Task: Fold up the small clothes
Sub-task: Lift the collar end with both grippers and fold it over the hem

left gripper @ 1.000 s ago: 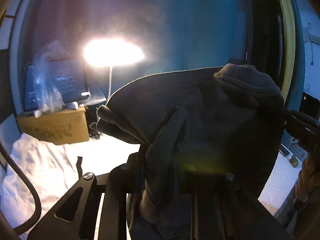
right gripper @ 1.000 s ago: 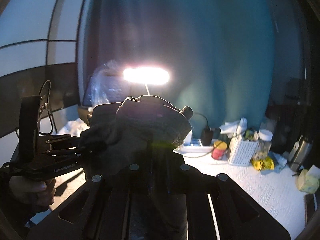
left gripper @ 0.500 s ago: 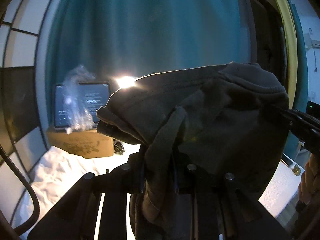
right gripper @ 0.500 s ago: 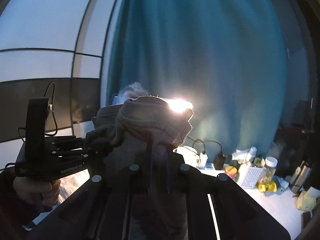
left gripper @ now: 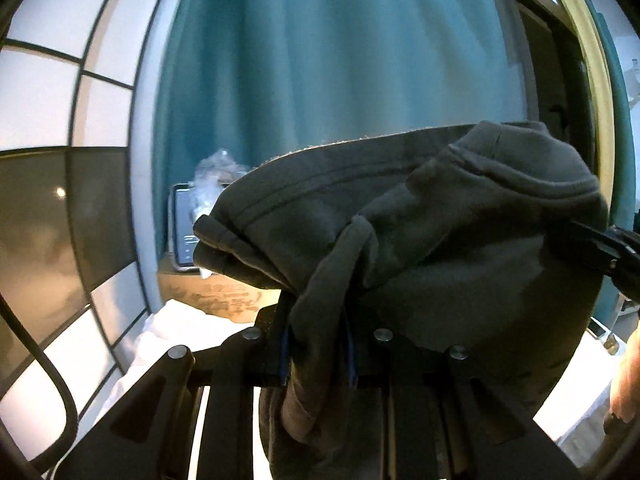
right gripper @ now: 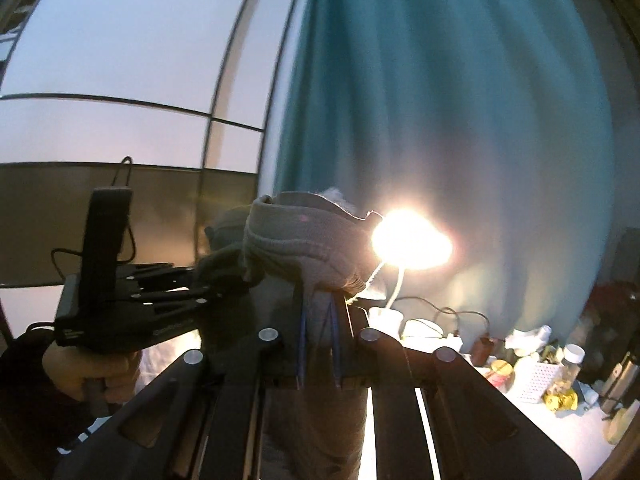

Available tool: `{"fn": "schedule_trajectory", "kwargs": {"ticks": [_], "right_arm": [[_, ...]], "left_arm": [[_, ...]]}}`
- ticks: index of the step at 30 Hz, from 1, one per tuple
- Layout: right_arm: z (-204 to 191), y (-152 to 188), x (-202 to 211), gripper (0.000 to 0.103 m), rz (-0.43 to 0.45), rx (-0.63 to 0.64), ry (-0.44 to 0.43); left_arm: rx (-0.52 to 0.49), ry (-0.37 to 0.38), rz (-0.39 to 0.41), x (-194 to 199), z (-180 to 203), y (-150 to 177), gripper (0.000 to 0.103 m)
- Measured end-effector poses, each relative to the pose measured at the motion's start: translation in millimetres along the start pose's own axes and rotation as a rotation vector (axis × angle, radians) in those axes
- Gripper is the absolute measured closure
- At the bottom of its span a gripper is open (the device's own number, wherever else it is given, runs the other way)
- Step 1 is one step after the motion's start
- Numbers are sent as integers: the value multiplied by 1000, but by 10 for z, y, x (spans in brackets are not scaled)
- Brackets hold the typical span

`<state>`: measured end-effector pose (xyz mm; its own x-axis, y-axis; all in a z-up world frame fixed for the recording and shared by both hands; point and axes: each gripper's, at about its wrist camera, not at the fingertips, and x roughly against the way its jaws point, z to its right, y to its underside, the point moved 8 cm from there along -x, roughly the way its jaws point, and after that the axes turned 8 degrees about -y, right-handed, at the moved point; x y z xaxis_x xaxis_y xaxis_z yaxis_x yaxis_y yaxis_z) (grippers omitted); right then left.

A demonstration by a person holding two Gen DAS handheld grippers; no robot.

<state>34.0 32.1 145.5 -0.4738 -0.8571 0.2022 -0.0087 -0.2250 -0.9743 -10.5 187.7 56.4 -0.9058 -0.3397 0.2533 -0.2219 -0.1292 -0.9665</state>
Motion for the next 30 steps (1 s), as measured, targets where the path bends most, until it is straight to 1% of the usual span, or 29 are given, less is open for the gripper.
{"fn": "schedule_trajectory", "kwargs": {"ticks": [4, 5, 6, 7, 13, 19, 30], "right_arm": [[-111, 29, -95, 92, -4, -11, -32], [-109, 43, -120, 92, -8, -14, -35], [-109, 66, -167, 92, -15, -19, -38], [-139, 66, -197, 92, -19, -22, -40], [-49, 164, -406, 92, -52, -53, -25], [179, 307, -608, 92, -86, -94, 7], [792, 687, -1041, 92, -167, -177, 63]], "left_arm": [[7, -17, -25, -79, -119, 75, 84], [6, -18, -29, -25, -96, 92, 84], [6, -20, -37, -60, -108, 113, 84], [7, -19, -43, -28, -111, 126, 84], [7, -2, -83, -270, -113, 193, 84], [1, 23, -131, -579, -49, 261, 84], [-30, 75, -228, -1267, 87, 465, 84]]}}
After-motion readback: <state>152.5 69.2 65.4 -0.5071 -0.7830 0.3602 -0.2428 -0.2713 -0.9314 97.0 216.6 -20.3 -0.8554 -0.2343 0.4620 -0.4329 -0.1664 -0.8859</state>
